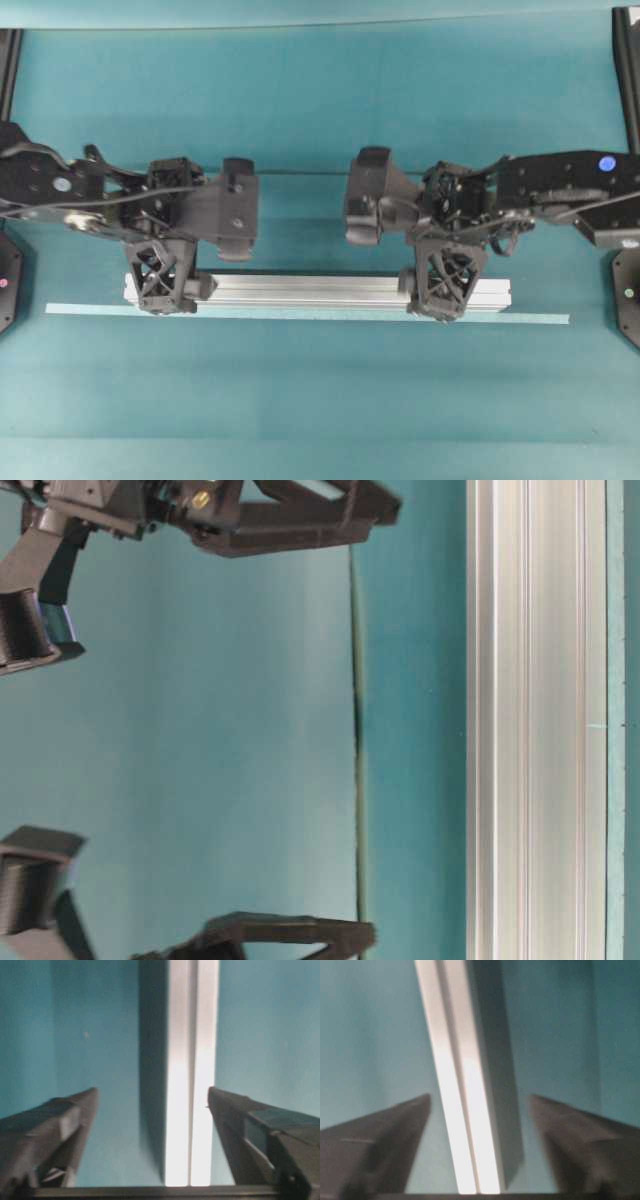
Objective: Lift the metal rail with both hands.
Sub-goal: 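Close both grippers on the silver rail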
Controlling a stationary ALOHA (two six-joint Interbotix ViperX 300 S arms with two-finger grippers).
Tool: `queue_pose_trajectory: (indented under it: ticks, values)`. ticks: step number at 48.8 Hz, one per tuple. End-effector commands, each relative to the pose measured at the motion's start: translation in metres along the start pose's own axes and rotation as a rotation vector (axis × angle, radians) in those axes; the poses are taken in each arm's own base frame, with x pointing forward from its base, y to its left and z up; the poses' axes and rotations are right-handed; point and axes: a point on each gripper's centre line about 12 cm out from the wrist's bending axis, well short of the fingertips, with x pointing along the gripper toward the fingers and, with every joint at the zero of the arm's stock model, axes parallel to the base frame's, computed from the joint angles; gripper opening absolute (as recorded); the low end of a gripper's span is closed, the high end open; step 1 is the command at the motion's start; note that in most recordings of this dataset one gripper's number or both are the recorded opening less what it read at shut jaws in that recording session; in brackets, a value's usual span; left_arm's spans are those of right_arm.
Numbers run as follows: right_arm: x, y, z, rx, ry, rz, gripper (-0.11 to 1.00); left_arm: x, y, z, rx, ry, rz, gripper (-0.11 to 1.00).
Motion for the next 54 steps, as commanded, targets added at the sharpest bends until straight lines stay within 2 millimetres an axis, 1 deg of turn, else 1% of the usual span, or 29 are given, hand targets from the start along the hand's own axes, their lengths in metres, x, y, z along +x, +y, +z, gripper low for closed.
queue_pose_trajectory:
  ticks: [1,6,16,24,31,38,44,54]
  values:
    - [0.008,0.002,0.000,-0.033,0.014,-0.003,0.95,0.001,-0.003,0.003,0.011,-0.002,-0.002,1.00]
    - [0.015,0.002,0.000,-0.037,0.017,-0.004,0.96,0.003,-0.004,0.004,0.009,-0.013,-0.002,0.98]
    - [0.030,0.003,-0.003,-0.060,-0.010,-0.009,0.96,0.007,-0.008,0.004,0.021,-0.009,-0.008,0.98]
    - [0.036,0.005,-0.004,-0.065,-0.029,-0.007,0.96,0.014,-0.015,0.003,0.036,0.008,-0.016,0.98]
    - [0.042,0.005,-0.009,-0.070,-0.010,-0.008,0.96,0.026,-0.020,0.002,0.036,0.015,-0.022,0.98]
    - [0.051,0.005,-0.016,-0.074,0.019,-0.009,0.96,0.035,-0.020,0.002,0.010,0.018,-0.021,0.98]
    - [0.059,0.006,-0.017,-0.075,0.018,-0.008,0.96,0.041,-0.020,0.003,0.000,-0.003,-0.023,0.98]
    - [0.077,0.008,-0.017,-0.075,0.024,-0.006,0.96,0.056,-0.021,-0.006,-0.004,0.025,-0.023,0.98]
